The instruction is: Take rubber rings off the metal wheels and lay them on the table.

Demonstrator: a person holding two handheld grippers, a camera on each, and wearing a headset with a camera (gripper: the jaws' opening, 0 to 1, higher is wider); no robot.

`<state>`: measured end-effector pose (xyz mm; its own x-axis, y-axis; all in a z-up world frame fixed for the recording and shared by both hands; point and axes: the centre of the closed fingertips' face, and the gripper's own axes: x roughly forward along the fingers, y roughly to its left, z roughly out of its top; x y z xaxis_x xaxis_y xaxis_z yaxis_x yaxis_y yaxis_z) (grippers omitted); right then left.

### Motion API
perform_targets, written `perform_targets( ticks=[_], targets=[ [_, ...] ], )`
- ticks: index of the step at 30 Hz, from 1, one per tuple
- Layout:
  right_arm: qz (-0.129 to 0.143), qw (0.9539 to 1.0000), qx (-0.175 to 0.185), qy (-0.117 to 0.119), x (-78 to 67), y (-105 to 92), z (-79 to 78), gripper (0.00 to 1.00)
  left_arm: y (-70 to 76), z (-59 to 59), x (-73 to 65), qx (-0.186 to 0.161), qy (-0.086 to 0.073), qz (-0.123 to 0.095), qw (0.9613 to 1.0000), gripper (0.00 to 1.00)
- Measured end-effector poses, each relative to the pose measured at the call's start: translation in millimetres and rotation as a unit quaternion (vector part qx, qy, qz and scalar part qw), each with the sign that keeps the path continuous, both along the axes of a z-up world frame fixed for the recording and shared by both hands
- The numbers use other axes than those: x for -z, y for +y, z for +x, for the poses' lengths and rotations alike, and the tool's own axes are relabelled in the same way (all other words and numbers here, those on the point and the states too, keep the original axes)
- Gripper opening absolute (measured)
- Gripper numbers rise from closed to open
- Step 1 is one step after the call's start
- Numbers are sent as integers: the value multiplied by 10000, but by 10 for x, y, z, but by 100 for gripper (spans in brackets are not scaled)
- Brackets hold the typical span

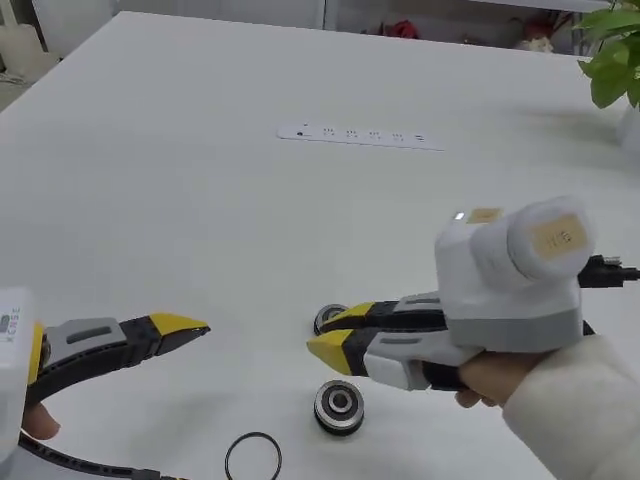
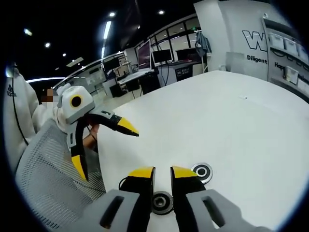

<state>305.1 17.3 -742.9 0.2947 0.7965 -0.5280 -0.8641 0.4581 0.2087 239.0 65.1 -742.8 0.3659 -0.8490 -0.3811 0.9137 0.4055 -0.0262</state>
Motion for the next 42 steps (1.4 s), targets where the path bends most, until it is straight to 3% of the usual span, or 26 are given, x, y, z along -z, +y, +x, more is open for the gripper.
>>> perform_targets(
  ticks=[7,11,16,20,28,33,37,39,42],
  targets=[
    [139,9996,230,-54,-98,-149,126,11,-7,20,-147,-2,-47,-43,10000,84],
    [195,9993,298,-112,-154,-192,168,12,-37,25,-282,18,-3,-233,9997,86],
    [187,9993,240,-201,-195,-231,191,14,-75,70,-414,46,-51,-193,9998,86],
    [152,9995,187,-225,-182,-297,192,15,-152,120,-526,119,-172,-154,9997,86],
    [63,9999,105,-56,-75,-380,173,16,-391,216,-704,421,-458,-157,9979,85],
    [44,10000,74,5,-24,-421,170,16,-547,255,-715,727,-596,4,9956,83],
    [-67,9999,-45,83,76,-423,135,16,-730,348,-750,904,-749,-5,9931,83],
    [-153,9998,-94,106,121,-431,118,16,-778,383,-704,966,-795,58,9921,82],
    [-225,9995,-160,145,185,-453,98,16,-829,420,-583,1019,-745,90,9920,80]
  ],
)
